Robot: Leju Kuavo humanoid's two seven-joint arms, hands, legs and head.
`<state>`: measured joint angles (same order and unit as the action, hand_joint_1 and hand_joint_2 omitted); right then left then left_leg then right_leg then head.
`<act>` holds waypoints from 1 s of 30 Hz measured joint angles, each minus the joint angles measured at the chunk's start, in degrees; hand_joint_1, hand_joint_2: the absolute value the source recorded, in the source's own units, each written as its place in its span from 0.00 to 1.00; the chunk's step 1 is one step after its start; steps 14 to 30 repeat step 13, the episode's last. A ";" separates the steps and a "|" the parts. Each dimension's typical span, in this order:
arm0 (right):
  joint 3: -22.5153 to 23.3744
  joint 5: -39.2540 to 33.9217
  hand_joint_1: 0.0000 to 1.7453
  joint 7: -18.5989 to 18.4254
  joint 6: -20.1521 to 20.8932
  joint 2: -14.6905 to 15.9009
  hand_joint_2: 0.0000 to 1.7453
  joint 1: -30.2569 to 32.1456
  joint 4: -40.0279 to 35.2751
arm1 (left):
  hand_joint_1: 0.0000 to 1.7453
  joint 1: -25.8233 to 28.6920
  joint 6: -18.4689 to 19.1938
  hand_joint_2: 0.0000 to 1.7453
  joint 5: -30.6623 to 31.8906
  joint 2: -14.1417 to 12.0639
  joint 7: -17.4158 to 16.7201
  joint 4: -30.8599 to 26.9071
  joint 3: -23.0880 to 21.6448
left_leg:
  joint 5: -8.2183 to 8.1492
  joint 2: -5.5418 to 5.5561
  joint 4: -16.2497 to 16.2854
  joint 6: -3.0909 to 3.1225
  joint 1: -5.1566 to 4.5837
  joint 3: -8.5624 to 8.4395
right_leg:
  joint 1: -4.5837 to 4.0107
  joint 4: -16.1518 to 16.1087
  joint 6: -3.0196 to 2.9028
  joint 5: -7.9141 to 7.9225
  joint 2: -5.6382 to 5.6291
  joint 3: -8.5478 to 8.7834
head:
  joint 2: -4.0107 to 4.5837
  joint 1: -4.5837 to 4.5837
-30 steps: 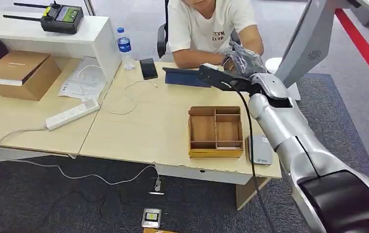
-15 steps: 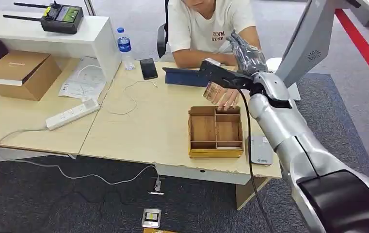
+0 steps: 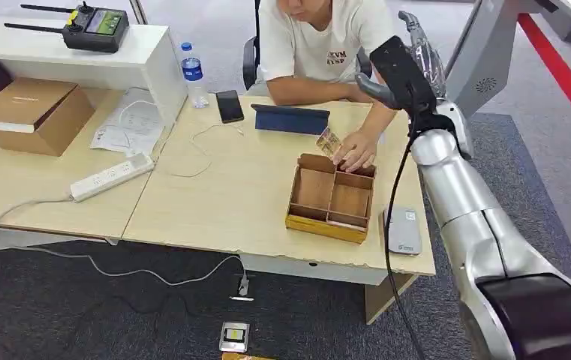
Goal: Pass the card to the sensor for recognition and then transmit it.
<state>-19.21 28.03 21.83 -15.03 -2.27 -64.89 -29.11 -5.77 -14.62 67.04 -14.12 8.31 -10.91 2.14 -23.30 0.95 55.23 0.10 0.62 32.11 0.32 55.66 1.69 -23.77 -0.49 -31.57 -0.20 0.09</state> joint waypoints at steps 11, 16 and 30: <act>9.23 -0.81 0.00 -8.28 -18.18 16.51 1.00 13.93 -22.92 | 0.00 0.53 0.39 0.00 -0.13 -0.02 -0.94 0.20 1.16 | -0.14 -0.22 0.14 0.13 -0.11 -0.15 | 0.13 -0.17 0.16 0.05 -0.17 -0.04 | 0.02 -0.04; 13.32 0.22 0.00 -6.55 -22.81 21.72 1.00 18.51 -26.35 | 0.00 0.17 0.39 0.00 -0.02 0.11 -0.81 0.20 1.38 | -0.22 -0.02 0.23 0.23 0.00 -0.25 | 0.05 -0.36 0.34 -0.09 -0.01 0.30 | 0.00 0.02; 13.32 0.22 0.00 -6.55 -22.81 21.72 1.00 18.51 -26.35 | 0.00 0.17 0.39 0.00 -0.02 0.11 -0.81 0.20 1.38 | -0.22 -0.02 0.23 0.23 0.00 -0.25 | 0.05 -0.36 0.34 -0.09 -0.01 0.30 | 0.00 0.02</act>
